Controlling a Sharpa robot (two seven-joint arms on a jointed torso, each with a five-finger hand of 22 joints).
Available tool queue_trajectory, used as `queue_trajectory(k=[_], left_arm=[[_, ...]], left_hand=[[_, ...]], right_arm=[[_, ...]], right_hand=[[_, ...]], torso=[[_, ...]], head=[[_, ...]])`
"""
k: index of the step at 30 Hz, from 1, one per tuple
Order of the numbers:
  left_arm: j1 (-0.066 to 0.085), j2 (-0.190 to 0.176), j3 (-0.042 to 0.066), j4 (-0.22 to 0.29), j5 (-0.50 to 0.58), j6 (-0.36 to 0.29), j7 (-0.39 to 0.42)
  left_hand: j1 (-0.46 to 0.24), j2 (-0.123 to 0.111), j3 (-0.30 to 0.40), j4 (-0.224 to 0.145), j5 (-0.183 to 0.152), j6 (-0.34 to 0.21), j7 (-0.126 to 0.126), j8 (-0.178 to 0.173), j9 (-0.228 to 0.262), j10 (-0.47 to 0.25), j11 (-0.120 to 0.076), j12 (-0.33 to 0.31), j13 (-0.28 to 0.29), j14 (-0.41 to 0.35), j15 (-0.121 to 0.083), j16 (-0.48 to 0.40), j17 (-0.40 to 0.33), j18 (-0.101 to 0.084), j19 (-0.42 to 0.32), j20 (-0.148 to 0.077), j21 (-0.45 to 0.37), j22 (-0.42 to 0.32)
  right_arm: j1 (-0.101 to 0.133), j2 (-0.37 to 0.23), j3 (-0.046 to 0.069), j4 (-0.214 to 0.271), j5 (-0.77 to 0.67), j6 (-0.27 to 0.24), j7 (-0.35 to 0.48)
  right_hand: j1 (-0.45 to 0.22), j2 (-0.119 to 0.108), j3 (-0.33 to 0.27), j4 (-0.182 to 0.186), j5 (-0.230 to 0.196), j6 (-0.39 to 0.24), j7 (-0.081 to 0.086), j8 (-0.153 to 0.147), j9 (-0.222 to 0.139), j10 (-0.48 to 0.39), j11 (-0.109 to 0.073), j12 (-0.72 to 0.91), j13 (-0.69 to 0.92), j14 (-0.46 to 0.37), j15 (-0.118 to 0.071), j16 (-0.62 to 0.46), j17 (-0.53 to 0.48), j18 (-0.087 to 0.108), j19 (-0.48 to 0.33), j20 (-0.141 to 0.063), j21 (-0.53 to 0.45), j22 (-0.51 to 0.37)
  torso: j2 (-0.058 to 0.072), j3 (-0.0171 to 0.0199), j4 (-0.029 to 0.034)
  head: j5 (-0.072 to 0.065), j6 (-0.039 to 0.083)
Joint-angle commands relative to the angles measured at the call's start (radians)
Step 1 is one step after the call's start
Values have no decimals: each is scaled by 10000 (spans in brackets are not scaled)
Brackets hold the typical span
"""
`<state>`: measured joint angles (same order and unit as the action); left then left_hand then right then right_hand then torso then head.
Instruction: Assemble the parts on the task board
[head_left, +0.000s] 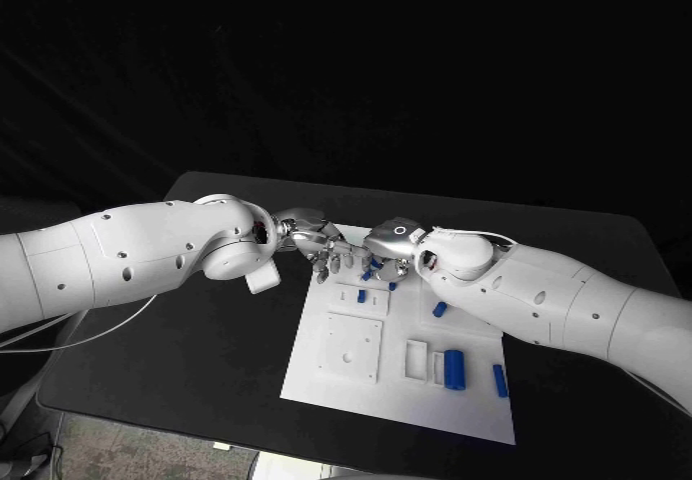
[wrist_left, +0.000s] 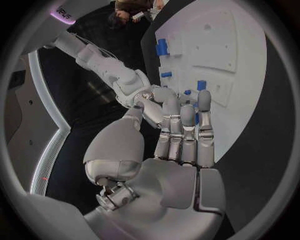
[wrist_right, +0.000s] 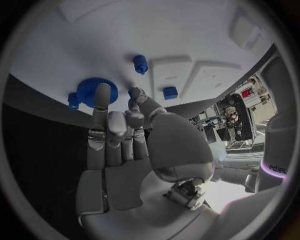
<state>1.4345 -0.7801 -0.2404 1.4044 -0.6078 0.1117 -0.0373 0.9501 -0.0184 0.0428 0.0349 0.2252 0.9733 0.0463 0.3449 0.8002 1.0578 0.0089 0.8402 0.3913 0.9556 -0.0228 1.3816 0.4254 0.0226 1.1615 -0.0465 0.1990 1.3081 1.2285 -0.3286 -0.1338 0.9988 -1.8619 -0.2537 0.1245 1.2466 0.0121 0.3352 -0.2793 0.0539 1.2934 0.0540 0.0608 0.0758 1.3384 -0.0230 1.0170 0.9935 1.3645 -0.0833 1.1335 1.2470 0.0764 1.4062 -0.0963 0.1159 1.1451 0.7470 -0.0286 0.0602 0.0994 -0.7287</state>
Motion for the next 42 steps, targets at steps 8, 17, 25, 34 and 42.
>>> queue_trajectory(k=[8,17,25,34,42], left_arm=[[9,0,3,-46,60,35,203],[9,-121,7,-53,29,-265,496],[-1,-104,3,-188,-255,-542,769],[-109,-45,-2,-144,-1482,-995,1274],[-220,38,-3,-109,-2241,-1376,1740]], left_hand=[[21,129,-43,-185,-55,114,36,-251,-507,31,-16,-112,-56,-8,-3,-123,-49,85,97,25,-149,186],[598,-365,196,136,-130,259,144,-585,-1872,26,56,-282,-139,-6,38,-288,-235,114,141,69,-338,189],[754,-364,173,140,-29,-234,123,193,-941,-84,39,-158,-53,-56,46,-192,-257,116,163,73,-340,199],[720,-455,262,349,-52,-1022,109,1634,-345,-442,57,443,82,-129,60,-5,-291,146,138,95,-239,207],[804,-271,164,209,-130,-968,159,1475,-711,-509,99,376,-7,-192,96,-87,-378,137,68,119,-271,195]], right_arm=[[-24,-221,6,205,997,-175,-79],[32,-689,414,732,3308,614,-162],[253,-1183,945,1386,5189,1653,-426],[377,-1634,1127,1650,7360,2980,-843],[394,-1836,1143,1653,9654,4215,-1328]], right_hand=[[-37,158,212,-34,-54,75,-46,39,-3,111,-90,158,238,61,-29,92,75,-57,145,-90,-44,-80],[-66,191,276,-37,-40,45,-42,37,27,81,-85,161,351,47,-11,74,96,-64,143,-77,-74,-117],[-58,246,197,-40,-22,-1,-29,37,81,19,-63,152,445,-12,24,46,99,-38,96,-31,-105,-137],[-42,294,79,-28,-13,-28,-27,37,117,-36,-48,114,458,-64,40,28,89,-41,48,-9,-131,-152],[8,384,-143,-24,39,-56,-21,38,165,-96,-36,108,468,-117,54,52,97,-50,14,6,-150,-173]], torso=[[0,-17,0],[-66,-6,-109],[-246,72,-304],[-468,140,-552],[-602,202,-700]], head=[[-23,5],[-16,81],[-27,99],[-99,80],[-169,-7]])
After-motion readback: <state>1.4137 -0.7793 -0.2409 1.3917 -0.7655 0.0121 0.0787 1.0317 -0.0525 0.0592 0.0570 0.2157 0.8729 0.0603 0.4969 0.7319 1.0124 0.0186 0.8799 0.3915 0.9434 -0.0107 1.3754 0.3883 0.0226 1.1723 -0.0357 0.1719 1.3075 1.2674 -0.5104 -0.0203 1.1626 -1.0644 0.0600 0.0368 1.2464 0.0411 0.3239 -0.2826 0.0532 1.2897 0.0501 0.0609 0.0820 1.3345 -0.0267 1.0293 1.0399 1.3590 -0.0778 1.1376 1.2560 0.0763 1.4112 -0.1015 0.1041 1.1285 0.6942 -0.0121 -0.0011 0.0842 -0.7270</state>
